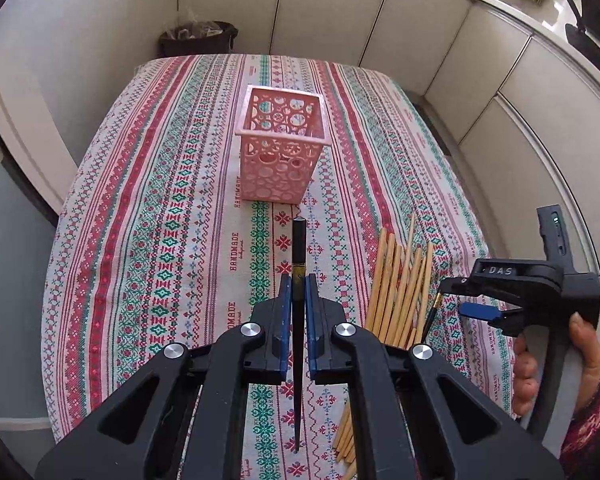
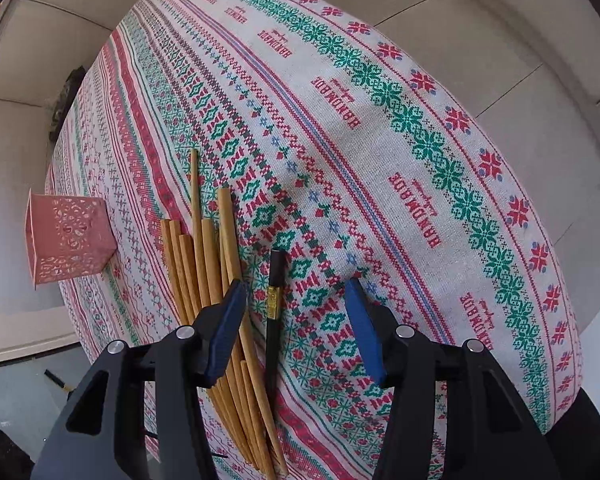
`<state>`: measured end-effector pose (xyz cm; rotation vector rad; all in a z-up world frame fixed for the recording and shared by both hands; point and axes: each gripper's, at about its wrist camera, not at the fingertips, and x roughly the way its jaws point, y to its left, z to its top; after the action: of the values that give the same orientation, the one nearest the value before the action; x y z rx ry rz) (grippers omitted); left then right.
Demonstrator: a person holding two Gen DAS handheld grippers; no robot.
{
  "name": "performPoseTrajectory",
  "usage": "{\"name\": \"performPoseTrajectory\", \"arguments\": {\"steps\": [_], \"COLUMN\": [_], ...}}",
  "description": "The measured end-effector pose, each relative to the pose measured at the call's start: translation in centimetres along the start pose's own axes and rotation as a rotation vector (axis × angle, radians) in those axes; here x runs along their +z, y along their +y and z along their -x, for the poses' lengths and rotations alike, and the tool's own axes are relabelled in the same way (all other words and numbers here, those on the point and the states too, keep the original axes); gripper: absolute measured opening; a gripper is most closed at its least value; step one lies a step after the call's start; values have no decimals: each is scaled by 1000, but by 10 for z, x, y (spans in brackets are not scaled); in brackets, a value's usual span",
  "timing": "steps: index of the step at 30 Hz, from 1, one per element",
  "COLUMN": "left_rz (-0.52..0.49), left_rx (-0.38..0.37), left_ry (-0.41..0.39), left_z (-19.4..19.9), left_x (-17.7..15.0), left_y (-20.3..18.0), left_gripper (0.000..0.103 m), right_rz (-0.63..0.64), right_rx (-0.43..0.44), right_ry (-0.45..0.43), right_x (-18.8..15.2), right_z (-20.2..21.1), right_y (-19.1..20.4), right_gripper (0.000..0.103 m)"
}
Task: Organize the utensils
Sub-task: 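Grasp a black pen with the left tool while the right tool grasps the other black pen, then carry both black pens over the pink basket, lower them in and open both tools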
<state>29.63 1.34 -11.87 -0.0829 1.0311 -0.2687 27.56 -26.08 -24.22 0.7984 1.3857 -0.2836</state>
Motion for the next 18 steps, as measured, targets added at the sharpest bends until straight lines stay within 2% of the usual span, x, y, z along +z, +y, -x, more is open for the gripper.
{"name": "performPoseTrajectory", "arguments": {"steps": [5, 7, 8, 9, 10, 15, 18], "left_rz": [13, 24, 30, 36, 40, 58, 62], "left_rx": [-19, -20, -21, -25, -28, -40, -46], "left_ry": [-31, -43, -53, -62, -70, -115, -135], "left_z": [18, 24, 27, 31, 33, 43, 46], "left_x": [4, 6, 6, 7, 7, 7, 7], "left_y": [11, 15, 18, 20, 21, 27, 29], "left_gripper": [6, 6, 6, 6, 6, 6, 6], "right_rz": [84, 109, 125, 137, 138, 38, 58], "right_rx": [-206, -274, -293, -285, -271, -38, 14], "right_ry": [-63, -85, -96, -103, -105, -97, -170], "right_x": [-3, -2, -2, -1, 0, 14, 14], "right_z": [-8, -12, -14, -15, -16, -2, 22], "right_y": [34, 45, 50, 53, 55, 23, 14], "right_gripper": [37, 25, 23, 14, 11, 7, 7]}}
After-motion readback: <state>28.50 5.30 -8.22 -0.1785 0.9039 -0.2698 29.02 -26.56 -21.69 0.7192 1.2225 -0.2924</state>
